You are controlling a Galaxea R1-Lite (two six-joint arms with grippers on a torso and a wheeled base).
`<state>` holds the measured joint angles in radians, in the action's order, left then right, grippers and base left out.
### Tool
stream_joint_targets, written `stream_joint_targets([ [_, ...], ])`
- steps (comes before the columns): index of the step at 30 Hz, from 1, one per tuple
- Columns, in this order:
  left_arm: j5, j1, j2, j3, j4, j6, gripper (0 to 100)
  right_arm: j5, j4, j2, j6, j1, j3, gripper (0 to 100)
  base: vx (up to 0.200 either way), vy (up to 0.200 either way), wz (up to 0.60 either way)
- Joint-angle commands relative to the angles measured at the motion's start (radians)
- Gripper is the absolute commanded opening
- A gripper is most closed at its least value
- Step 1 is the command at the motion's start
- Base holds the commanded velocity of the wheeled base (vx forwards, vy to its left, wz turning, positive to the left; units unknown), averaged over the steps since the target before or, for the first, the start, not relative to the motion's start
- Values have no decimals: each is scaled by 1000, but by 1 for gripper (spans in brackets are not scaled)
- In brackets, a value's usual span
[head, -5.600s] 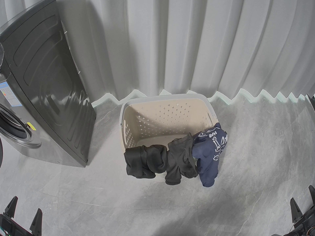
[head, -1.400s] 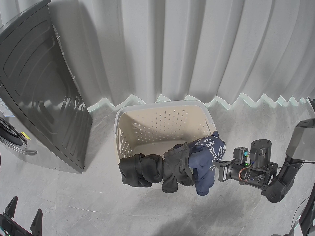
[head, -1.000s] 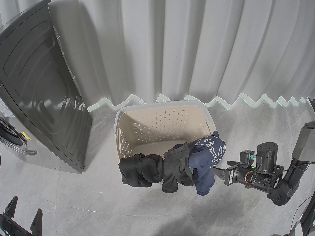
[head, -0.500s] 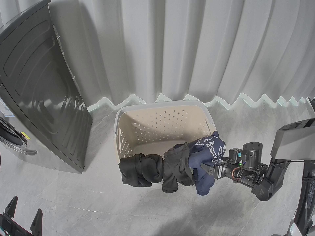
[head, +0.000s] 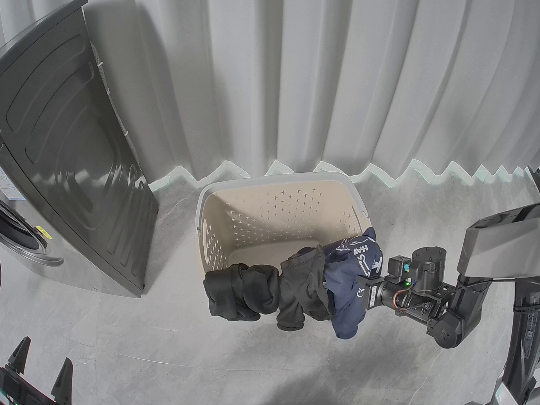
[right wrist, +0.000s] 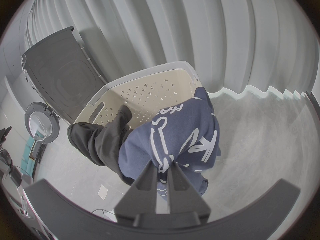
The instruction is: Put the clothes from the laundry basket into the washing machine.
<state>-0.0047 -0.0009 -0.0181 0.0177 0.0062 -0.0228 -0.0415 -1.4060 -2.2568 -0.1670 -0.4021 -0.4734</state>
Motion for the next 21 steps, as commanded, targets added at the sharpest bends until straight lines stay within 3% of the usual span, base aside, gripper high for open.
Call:
stream_joint_targets([
  [1,0,1,17,-15,0,0,100,-1,-1,69,0,-23,55,0,0,0,0],
  [10,0,1,17,-15,0,0,100,23,-21,301,3,-63,176,0,0,0,0],
  [21,0,-1,17,-15,0,-2,100,23,-21,470,3,-121,139,0,0,0,0],
])
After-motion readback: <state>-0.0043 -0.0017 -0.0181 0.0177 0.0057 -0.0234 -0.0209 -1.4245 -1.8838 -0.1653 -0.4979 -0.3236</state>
